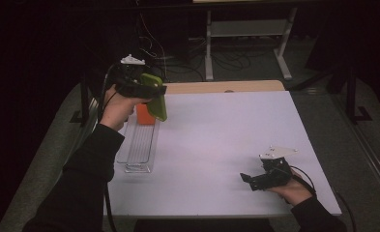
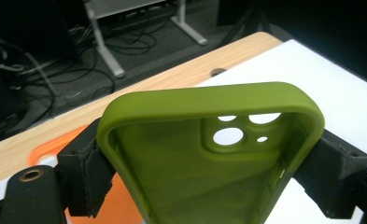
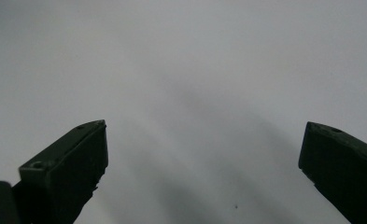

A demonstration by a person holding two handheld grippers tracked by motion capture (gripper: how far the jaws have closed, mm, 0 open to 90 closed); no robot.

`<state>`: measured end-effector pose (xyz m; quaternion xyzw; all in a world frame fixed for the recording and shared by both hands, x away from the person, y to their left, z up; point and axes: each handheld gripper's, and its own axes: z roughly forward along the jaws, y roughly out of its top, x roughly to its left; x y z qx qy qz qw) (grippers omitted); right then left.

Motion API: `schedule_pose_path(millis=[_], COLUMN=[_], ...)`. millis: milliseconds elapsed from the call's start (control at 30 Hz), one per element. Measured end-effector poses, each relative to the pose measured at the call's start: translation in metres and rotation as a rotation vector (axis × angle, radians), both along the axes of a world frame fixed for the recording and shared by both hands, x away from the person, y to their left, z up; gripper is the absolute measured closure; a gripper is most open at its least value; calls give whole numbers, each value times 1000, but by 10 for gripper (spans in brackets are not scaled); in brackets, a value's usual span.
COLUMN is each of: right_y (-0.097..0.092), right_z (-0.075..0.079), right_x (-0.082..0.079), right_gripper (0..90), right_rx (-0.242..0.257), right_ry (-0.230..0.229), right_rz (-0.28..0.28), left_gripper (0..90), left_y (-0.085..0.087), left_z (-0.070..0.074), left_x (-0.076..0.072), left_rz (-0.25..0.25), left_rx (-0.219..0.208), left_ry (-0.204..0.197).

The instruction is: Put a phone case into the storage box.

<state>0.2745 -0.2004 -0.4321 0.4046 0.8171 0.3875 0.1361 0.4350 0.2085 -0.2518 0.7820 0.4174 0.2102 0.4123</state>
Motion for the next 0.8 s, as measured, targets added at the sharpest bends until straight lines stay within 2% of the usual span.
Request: schedule_pose_path(millis=[100,233,433,500,633,767,800], right_y=[0,1,1,1,1,1,1], right_z=[-1,-1,-1,-1,0,0,1], right_x=[1,1,1,0,0,0,0], right_gripper=[7,7,7,7,7,7,7], right_rx=[-12,-21,-16,-17,-7,-20,-20], right_ry=[3,0,0,0,-3,-8,-7], right_rz=[-1,7,5,3,4,14,14], left_gripper=[148,148,147,147,146,146,146], left_y=[7,15,22,24,22,19,18], left_z=[-2,-7,-18,-22,-31,-42,-45], left_x=[6,15,29,34,42,48,49], left_rz=[41,99,193,224,258,286,293], left_rx=[7,38,84,86,111,114,125], left_ry=[15,43,77,91,113,132,136])
